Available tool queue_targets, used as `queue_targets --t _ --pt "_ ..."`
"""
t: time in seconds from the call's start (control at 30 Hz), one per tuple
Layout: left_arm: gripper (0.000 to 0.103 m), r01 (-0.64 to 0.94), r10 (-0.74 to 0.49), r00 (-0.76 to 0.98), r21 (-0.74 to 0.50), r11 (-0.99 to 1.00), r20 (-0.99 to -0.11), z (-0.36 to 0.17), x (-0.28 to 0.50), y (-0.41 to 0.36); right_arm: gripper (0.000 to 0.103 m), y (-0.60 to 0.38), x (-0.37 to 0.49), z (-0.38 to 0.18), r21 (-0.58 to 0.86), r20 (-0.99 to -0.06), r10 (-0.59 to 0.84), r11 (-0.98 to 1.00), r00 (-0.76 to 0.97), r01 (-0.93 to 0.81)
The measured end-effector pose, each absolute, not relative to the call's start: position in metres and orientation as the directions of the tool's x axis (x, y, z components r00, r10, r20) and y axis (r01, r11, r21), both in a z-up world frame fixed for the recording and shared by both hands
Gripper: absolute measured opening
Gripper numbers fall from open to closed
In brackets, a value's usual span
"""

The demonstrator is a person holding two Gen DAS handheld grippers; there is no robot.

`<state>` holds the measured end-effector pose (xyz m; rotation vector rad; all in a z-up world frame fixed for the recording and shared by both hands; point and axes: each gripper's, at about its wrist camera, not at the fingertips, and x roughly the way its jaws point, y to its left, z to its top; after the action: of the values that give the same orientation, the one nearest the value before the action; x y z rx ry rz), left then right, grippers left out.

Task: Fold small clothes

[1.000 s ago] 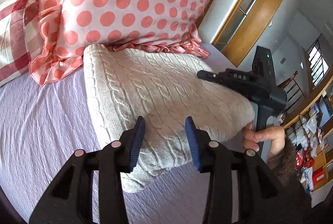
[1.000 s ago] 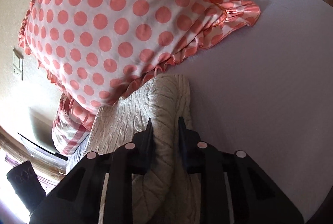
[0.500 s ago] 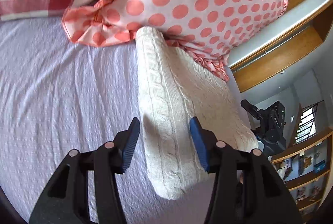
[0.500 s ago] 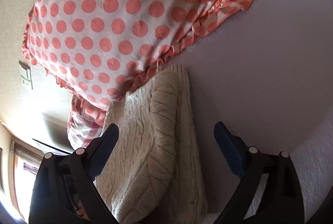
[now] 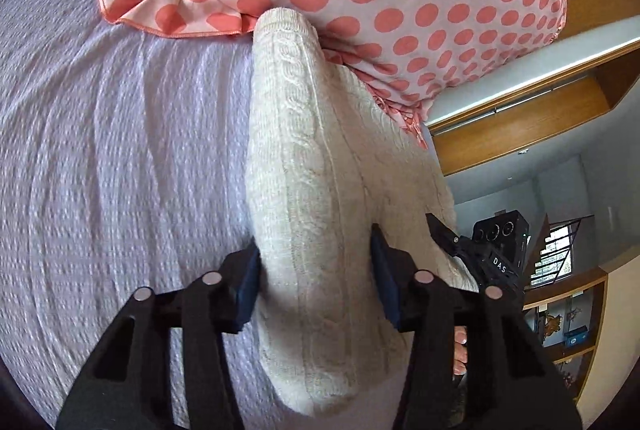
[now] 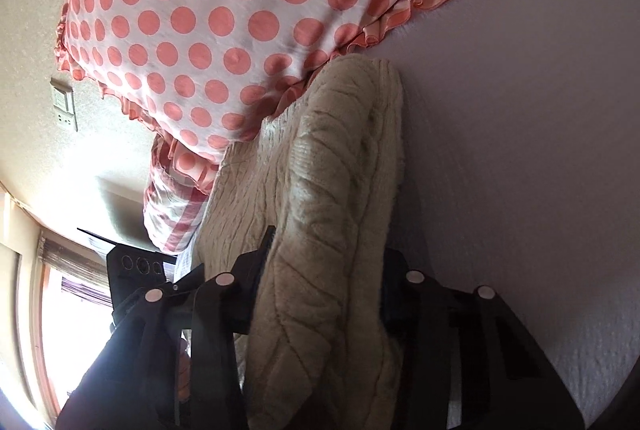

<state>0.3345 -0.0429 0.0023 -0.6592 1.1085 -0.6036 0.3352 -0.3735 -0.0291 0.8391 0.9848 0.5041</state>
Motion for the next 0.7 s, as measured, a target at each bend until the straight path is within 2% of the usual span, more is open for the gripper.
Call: queue_targets --t 0.07,0.13,0.27,0.33,0.4,0.47,0.53,0.57,0.63,0.7 --pt "0.036 0.123 -0.739 0.335 -0.751 0.649 -0.584 0.01 0.33 -0.027 0.039 -0.364 0.336 -0.027 0.845 -0.459 0.755 0.534 0.469 -0.033" --pt "0.035 0.138 -0.714 0.377 -0.726 0.674 -0.59 0.024 0.321 -0.003 0.036 -0.339 0.342 -0.02 0.854 -0.437 0.793 0.513 0.425 -0.079" --pt "0.036 0.119 -0.622 0.48 -0.656 0.745 -0.619 0.051 0.303 0.063 0.035 -0.265 0.359 -0.013 0.801 -0.505 0.799 0.575 0.326 -0.166" --pt "0.038 0.079 -0.543 0.498 -0.588 0.805 -0.676 0.05 0.3 0.084 0.04 -0.232 0.368 -0.015 0.749 -0.571 0.763 0.635 0.304 -0.188" --pt "0.041 0.036 -0.509 0.482 -0.564 0.825 -0.713 0.038 0.3 0.092 0.054 -0.218 0.369 -0.009 0.684 -0.626 0.705 0.701 0.333 -0.2" --pt "0.041 0.023 -0.522 0.491 -0.588 0.808 -0.697 0.037 0.292 0.103 0.055 -0.228 0.359 0.009 0.623 -0.647 0.643 0.756 0.411 -0.202" --pt "0.039 0.048 -0.481 0.546 -0.547 0.836 -0.686 0.054 0.277 0.105 0.056 -0.249 0.336 0.036 0.581 -0.615 0.588 0.789 0.526 -0.201" --pt "0.038 0.075 -0.468 0.58 -0.529 0.846 -0.667 0.066 0.267 0.105 0.056 -0.259 0.325 0.049 0.608 -0.57 0.612 0.763 0.548 -0.219" --pt "0.038 0.155 -0.507 0.619 -0.54 0.827 -0.599 0.087 0.246 0.097 0.059 -0.266 0.303 0.067 0.687 -0.465 0.728 0.656 0.504 -0.313" --pt "0.038 0.231 -0.576 0.606 -0.572 0.787 -0.548 0.098 0.229 0.084 0.065 -0.247 0.284 0.076 0.692 -0.449 0.786 0.607 0.425 -0.391"
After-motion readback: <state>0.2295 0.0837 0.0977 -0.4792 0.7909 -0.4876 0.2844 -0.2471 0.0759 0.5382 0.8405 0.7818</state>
